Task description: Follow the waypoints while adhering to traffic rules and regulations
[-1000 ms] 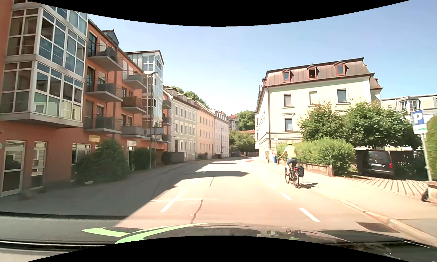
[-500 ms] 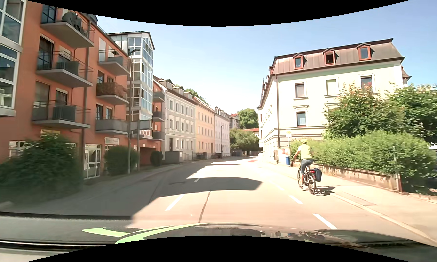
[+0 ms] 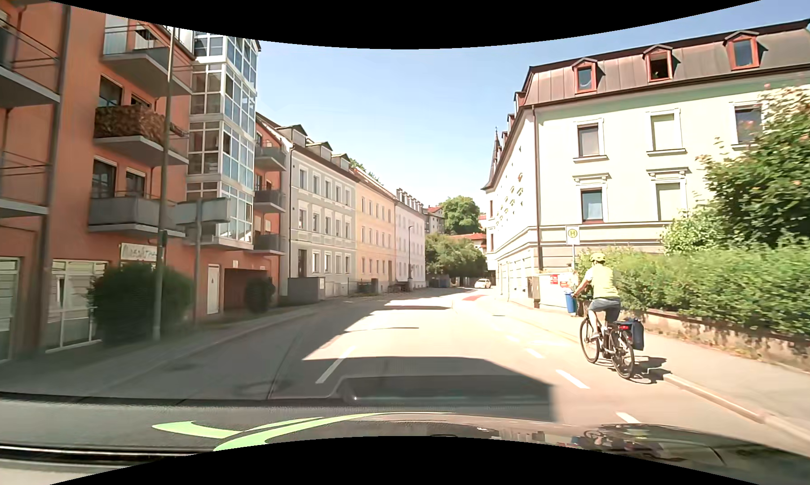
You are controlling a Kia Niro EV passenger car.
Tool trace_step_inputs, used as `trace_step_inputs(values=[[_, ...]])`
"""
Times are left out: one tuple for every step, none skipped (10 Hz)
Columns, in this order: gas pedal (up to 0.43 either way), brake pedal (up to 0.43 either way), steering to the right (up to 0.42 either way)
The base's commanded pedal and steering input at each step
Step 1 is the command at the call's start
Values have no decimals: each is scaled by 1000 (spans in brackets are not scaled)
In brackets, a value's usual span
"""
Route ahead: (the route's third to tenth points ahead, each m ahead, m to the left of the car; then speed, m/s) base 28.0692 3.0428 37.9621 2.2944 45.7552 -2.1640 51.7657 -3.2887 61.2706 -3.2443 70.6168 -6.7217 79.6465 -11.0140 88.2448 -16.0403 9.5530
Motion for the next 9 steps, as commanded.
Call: trace_step_inputs(values=[[209, 0, 5], [209, 0, 5], [209, 0, 5], [209, 0, 5], [209, 0, 6], [209, 0, 9], [209, 0, 10], [209, 0, 10], [209, 0, 10]])
